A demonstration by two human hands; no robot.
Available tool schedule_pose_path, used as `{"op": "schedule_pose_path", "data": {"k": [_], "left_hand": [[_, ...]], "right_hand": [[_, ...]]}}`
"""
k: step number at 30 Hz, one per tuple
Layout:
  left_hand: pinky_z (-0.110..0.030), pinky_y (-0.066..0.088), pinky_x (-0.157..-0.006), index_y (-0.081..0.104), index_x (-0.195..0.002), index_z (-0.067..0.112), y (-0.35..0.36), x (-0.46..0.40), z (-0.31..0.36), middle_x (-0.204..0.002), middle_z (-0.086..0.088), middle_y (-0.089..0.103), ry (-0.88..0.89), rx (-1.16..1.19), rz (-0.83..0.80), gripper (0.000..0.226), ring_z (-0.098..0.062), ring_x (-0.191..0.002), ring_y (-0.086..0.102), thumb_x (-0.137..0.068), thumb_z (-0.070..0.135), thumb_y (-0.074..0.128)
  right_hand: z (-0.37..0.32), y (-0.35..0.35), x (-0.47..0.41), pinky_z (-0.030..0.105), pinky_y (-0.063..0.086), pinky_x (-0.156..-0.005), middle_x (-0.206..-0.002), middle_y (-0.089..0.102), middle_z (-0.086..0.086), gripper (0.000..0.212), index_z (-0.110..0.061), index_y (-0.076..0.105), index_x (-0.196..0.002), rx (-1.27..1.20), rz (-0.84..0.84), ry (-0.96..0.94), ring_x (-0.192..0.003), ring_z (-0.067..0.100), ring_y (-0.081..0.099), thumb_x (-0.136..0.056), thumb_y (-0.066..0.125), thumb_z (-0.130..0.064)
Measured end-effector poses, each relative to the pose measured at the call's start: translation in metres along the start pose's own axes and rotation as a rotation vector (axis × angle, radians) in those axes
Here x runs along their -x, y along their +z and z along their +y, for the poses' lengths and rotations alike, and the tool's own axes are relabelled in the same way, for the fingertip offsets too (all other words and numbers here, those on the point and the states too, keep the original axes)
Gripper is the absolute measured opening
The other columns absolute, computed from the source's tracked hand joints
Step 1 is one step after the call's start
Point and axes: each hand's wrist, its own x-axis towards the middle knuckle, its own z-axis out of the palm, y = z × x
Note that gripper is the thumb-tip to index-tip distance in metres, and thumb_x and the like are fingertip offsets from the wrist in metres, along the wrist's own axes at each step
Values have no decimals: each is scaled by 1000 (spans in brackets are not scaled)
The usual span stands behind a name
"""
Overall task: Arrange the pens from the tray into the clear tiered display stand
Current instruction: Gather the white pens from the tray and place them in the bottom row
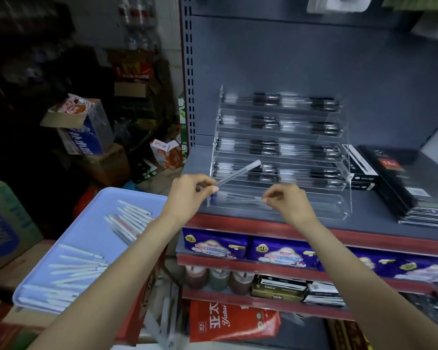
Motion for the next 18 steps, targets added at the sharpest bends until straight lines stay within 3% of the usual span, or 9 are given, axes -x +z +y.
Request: {"op": "schedule_pose_path", "data": {"k": [4, 6, 9, 12, 14, 18], "left_hand": [[-1, 37, -59, 72, -91, 16, 0, 1, 7, -74, 9, 63, 10, -7, -20, 11, 2, -65, 52, -84, 24, 67], [0, 36, -58, 72, -91, 15, -1, 1, 9, -73, 9, 62, 12, -17, -33, 11, 3, -64, 50, -85, 22, 66], [-1, 35, -56, 72, -95, 15, -1, 0, 9, -72, 9, 62, 25, -68, -67, 14, 3, -60, 49, -86, 22, 66], [-10, 39, -68, 72, -100, 15, 3, -4, 9, -92, 1, 72, 40, -113, -128, 18, -4, -71, 54, -86, 24, 66], [-16, 40, -73, 72, -102, 16, 7, -6, 11, -100, 0, 72, 57, -117, -144, 19, -6, -76, 54, -86, 25, 66], [-6, 35, -68, 67, -108, 15, 10, -6, 11, -102, 1, 64, 98, -103, -42, 22, -3, -65, 47, -86, 20, 66]], "right_hand": [[-2, -5, 3, 20, 44, -77, -85, 66, -4, 10, -10, 75, -88, 30, -132, -15, -80, 9, 60, -85, 68, -18], [-1, -6, 5, 19, 44, -77, -86, 67, -4, 10, -11, 74, -89, -1, -91, -32, -80, 8, 60, -85, 68, -19], [-4, -14, 9, 19, 50, -79, -89, 67, -2, 12, -17, 67, -98, -266, 46, -43, -79, 5, 61, -86, 66, -15], [-11, -20, 10, 12, 53, -73, -86, 66, 1, 22, -11, 63, -110, -566, -7, -40, -72, 1, 65, -88, 62, -12], [-13, -20, 9, 10, 52, -68, -82, 66, 3, 17, 0, 66, -104, -553, -2, -76, -65, -3, 64, -89, 60, -5], [-3, -19, 7, 12, 54, -69, -78, 68, 1, 9, -4, 69, -91, -529, 83, -25, -64, 0, 65, -86, 62, -1]]}}
